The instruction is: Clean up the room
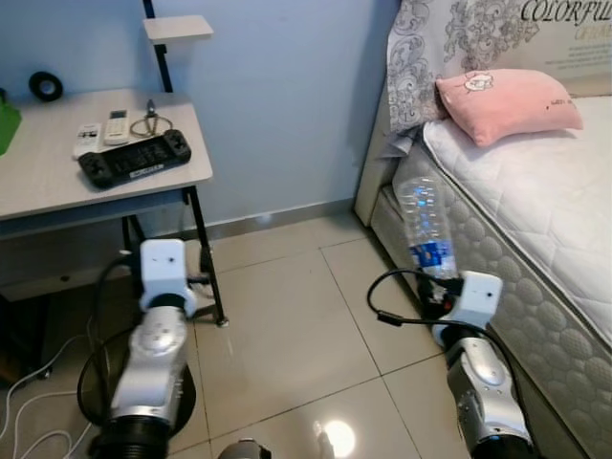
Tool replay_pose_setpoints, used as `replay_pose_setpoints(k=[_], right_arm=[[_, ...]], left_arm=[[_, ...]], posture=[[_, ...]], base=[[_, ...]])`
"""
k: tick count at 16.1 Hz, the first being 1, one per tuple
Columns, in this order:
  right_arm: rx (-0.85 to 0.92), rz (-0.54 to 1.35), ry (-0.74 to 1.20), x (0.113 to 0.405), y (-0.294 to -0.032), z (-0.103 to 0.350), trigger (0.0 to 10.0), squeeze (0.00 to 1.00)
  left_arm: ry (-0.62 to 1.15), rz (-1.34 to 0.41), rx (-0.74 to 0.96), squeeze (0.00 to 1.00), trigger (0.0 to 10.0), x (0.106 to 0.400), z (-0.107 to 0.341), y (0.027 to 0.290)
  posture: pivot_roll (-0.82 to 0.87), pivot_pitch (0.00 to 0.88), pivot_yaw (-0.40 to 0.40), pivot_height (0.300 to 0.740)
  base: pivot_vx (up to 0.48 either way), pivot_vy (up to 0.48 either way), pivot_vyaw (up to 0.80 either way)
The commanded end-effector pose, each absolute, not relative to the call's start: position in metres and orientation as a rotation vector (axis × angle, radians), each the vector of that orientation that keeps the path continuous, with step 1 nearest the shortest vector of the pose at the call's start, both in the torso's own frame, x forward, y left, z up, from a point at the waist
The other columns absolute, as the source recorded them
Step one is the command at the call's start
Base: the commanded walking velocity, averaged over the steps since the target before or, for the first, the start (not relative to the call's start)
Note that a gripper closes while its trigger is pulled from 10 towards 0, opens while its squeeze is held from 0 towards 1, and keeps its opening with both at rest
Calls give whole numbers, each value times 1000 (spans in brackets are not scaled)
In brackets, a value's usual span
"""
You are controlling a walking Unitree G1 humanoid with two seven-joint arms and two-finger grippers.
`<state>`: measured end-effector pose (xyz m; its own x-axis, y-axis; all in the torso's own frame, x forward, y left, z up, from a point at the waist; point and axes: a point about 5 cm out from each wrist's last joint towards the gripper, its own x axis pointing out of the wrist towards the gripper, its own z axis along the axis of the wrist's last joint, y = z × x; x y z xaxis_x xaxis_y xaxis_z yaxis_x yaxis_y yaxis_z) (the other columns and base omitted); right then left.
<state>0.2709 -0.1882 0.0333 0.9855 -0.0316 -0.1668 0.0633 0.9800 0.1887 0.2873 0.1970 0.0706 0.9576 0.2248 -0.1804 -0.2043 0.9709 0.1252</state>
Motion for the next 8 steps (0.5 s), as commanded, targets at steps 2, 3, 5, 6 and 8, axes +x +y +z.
replay_pose_setpoints(k=[2,3,5,6,8], right_arm=[[208,-36,153,280,-194,39,0,0],[195,-28,150,282,-194,41,0,0],[171,-22,140,287,-198,45,0,0],[168,-20,139,288,-198,46,0,0],[158,1,141,290,-193,46,0,0]], left_arm=[[145,238,123,0,10000,296,81,195],[138,231,116,0,10000,298,82,195],[105,204,98,0,10000,305,89,188],[102,202,103,0,10000,307,90,186],[78,189,120,0,10000,311,95,178]], posture=[[-4,0,-25,740],[-11,0,-25,740],[-21,0,-27,740],[-21,0,-27,740],[-16,0,-33,740]], base=[[0,0,431],[0,0,431],[0,-217,431],[0,-472,425],[0,-472,428]])
